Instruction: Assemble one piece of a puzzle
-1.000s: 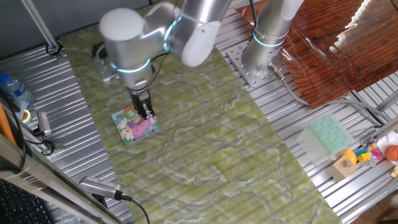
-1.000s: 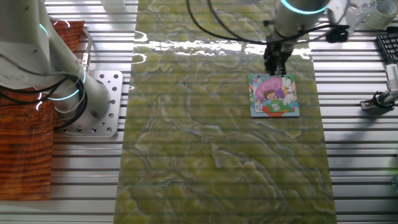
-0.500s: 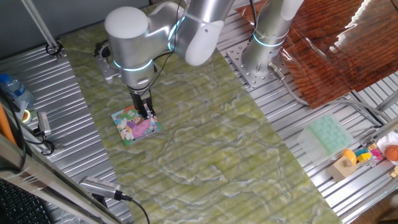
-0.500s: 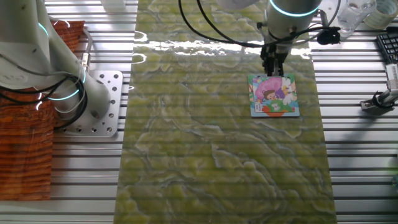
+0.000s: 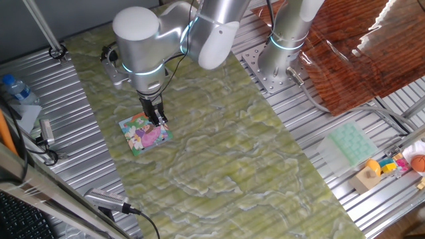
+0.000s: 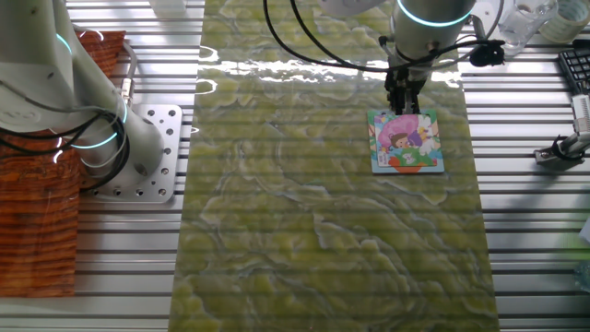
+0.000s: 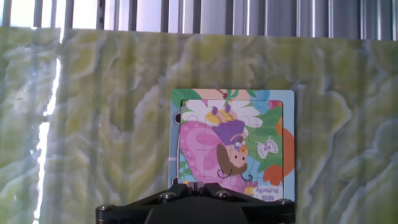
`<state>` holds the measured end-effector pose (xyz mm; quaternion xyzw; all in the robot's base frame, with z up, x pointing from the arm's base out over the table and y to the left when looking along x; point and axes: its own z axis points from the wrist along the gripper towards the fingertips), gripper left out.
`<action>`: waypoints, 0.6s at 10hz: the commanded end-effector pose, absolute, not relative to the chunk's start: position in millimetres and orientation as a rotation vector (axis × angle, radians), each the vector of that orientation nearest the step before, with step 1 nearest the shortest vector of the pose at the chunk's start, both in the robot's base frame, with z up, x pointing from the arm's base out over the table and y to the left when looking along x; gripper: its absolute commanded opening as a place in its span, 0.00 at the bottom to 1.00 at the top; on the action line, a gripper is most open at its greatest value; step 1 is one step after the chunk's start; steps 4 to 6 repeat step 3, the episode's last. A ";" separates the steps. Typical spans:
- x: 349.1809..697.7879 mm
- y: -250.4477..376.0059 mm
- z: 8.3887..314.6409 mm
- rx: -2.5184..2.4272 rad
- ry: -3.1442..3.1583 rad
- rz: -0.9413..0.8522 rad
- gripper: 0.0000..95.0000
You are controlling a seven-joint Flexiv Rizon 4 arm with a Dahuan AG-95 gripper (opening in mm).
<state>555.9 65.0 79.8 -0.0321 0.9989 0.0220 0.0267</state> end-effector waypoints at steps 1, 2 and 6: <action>556.1 64.9 78.8 -0.103 3.085 0.068 0.00; 556.1 64.9 78.8 -0.109 3.086 0.067 0.00; 556.1 64.9 78.8 -0.111 3.087 0.068 0.00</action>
